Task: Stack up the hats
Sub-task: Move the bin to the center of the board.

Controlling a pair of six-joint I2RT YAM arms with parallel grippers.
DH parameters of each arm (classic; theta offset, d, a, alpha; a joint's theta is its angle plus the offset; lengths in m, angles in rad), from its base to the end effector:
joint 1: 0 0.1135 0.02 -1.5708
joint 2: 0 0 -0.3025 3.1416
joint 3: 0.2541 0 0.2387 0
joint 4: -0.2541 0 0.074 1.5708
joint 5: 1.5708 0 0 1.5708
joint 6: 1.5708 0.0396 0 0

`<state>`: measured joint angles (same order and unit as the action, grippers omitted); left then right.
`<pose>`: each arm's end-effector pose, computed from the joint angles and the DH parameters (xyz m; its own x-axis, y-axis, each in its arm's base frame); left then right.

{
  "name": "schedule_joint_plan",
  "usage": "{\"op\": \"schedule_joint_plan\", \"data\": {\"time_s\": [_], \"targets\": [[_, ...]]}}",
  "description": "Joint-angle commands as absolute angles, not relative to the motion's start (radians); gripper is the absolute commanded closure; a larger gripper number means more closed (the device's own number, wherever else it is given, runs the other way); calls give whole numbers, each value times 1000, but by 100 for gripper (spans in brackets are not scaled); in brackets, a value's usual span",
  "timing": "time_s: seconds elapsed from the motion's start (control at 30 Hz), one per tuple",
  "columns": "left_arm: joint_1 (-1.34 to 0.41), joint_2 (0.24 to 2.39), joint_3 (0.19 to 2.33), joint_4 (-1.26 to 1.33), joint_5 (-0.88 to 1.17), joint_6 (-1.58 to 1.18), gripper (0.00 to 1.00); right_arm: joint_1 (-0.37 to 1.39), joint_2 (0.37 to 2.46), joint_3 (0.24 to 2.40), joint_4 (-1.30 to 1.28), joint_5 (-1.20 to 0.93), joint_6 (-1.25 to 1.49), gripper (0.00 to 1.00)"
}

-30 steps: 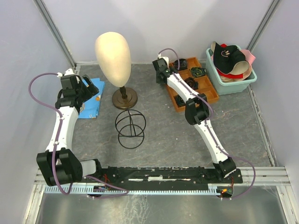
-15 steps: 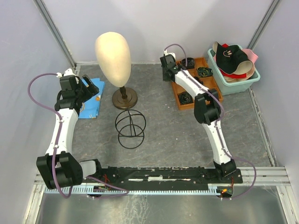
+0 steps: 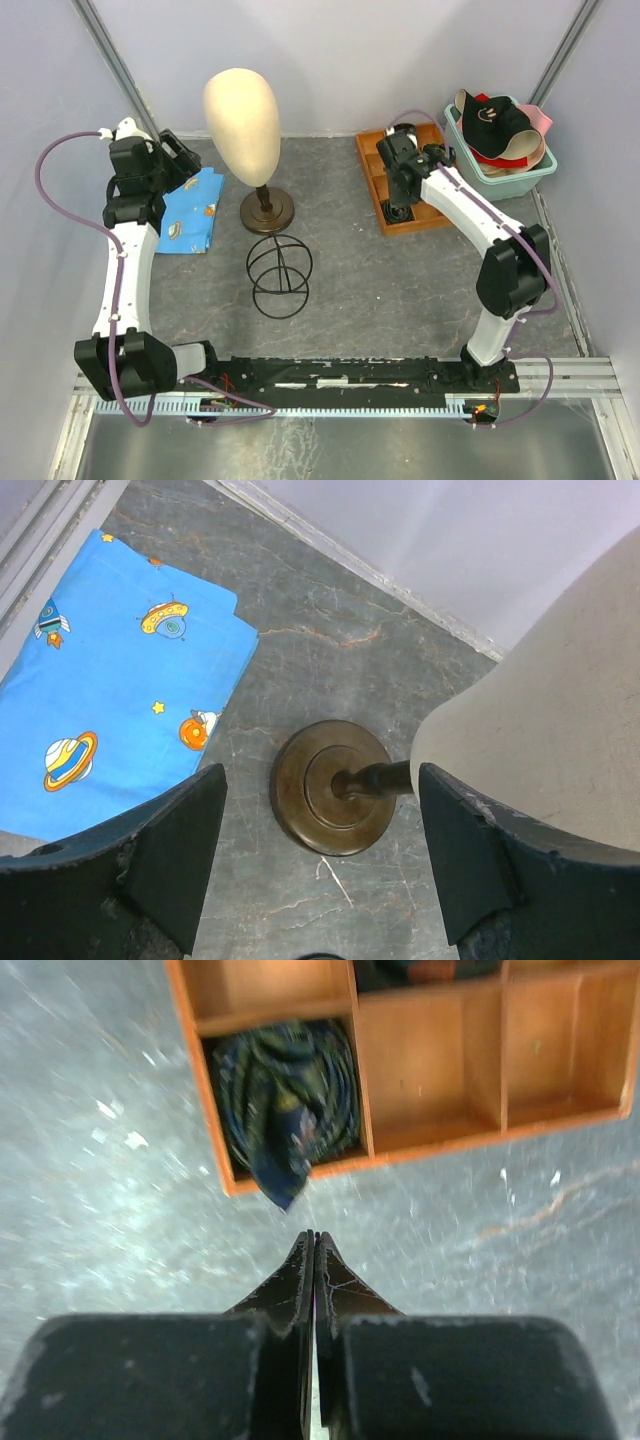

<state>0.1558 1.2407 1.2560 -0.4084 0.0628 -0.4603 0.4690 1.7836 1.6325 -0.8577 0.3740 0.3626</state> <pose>0.2542 0.0374 0.4197 -0.2957 -0.4952 -0.8169 -0.2555 0.8650 -0.4319 0.3459 0.1590 0.3399 -0.7934 -0.0318 -0.6079 0.0367 0.9943 -0.1000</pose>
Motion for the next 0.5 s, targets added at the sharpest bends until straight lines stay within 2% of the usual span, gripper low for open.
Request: {"op": "schedule_joint_plan", "data": {"time_s": [0.0, 0.47], "targets": [[156, 1244, 1293, -391, 62, -478, 16, 451, 1818, 1564, -950, 358, 418, 100], [157, 1195, 1192, -384, 8, -447, 14, 398, 2002, 1489, -809, 292, 467, 100]]}}
